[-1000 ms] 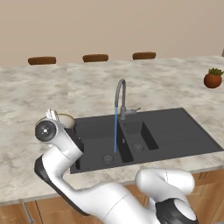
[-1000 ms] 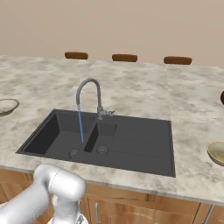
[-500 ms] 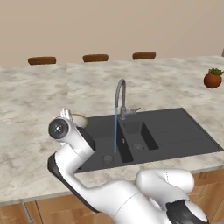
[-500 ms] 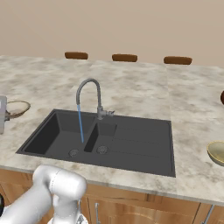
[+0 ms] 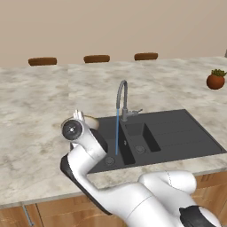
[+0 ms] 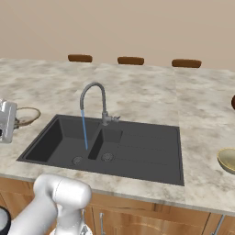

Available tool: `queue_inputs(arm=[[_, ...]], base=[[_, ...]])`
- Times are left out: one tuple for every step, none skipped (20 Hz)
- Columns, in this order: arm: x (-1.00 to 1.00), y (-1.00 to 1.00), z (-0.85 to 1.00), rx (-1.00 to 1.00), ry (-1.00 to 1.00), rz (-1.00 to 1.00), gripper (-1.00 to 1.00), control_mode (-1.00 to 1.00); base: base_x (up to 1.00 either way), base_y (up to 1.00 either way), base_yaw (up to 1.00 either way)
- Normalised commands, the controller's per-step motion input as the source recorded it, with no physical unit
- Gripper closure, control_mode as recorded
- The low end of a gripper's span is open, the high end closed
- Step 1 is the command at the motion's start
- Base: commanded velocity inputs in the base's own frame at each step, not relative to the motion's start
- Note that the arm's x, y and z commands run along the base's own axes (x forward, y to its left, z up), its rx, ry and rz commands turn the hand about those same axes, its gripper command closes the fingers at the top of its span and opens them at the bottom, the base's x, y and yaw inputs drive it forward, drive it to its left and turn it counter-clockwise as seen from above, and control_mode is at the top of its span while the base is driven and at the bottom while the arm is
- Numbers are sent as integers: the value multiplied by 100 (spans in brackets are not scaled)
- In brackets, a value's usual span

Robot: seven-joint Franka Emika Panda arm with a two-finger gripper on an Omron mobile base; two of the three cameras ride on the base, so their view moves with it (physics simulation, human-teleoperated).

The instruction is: Rinse each bowl for a few seconds and place them down in the sink or on the counter.

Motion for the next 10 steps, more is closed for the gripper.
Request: queue_inputs(arm=[[4, -35, -6, 1, 0, -4, 100, -100], [3, -36, -5, 1, 0, -4, 100, -100], [2, -36, -6, 1, 0, -5, 100, -100], [1, -32, -6, 1, 0, -4, 100, -100], [0, -30, 0, 1, 0, -4, 100, -100], [0, -23, -1, 0, 0, -3, 100, -100], [0, -19, -3, 0, 0, -4, 100, -100], [3, -19, -4, 0, 0, -4, 100, -100], [2, -22, -4, 0, 0, -4, 100, -100], [4, -22, -3, 0, 0, -4, 100, -100]], base=[[0, 0, 0], [0, 0, 0], [0, 0, 0], [0, 0, 0], [0, 0, 0], [0, 0, 0], [0, 0, 0], [0, 0, 0], [0, 0, 0], [0, 0, 0]])
